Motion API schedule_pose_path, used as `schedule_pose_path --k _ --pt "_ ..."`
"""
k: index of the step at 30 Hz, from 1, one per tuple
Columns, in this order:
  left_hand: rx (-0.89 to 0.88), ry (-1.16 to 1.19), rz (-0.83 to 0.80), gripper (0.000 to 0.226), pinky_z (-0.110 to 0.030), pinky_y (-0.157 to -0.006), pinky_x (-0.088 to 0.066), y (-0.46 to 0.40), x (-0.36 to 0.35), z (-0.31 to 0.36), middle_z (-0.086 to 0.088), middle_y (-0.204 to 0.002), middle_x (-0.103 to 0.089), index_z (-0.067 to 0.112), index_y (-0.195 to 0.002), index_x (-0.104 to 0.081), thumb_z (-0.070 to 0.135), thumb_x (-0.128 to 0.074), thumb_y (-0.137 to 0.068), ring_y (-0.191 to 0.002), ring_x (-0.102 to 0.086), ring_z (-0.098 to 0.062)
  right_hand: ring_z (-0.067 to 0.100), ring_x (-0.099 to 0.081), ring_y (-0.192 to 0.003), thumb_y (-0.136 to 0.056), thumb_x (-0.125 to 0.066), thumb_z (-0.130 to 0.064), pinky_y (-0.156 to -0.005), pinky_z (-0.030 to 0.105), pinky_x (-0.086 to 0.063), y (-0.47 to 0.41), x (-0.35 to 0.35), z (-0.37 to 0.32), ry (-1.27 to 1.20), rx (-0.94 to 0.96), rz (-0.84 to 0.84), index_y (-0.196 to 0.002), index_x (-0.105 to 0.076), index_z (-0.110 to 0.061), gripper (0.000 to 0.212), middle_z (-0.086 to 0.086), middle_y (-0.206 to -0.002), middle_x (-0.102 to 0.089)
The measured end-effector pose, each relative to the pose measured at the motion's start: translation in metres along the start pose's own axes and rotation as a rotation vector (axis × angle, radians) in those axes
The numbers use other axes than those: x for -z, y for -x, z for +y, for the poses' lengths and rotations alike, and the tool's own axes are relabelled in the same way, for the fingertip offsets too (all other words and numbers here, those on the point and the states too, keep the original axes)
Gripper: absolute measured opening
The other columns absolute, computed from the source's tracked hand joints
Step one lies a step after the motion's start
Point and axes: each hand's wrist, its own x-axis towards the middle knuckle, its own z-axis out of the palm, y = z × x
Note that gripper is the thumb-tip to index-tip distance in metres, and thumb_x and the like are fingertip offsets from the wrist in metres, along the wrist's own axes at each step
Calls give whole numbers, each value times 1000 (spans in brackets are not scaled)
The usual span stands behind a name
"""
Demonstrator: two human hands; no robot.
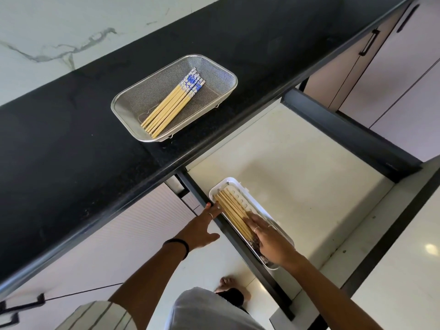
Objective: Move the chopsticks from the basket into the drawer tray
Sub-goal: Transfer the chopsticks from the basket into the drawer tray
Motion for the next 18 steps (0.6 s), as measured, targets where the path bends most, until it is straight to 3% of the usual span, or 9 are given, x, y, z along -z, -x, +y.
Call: schedule_pose_path --k 7,18 --pt "6 -22 -13 83 -38 -116 -30 -2 0 0 9 -161 0 30 -150 -17 18 -68 -86 -148 -1 -12 5 -15 -147 -90 -43 0 -115 20 -23 15 -3 5 33 15 -49 -150 -19 -33 73 -16 -159 -9" --pt "33 -65 -16 85 -38 -115 -31 -3 0 2 10 -160 1 34 -149 -15 20 -69 -85 -148 -8 -16 11 -12 -148 -92 -43 -15 -121 34 -20 14 -4 5 153 -12 -23 -152 -8 -30 71 -12 -161 -7"
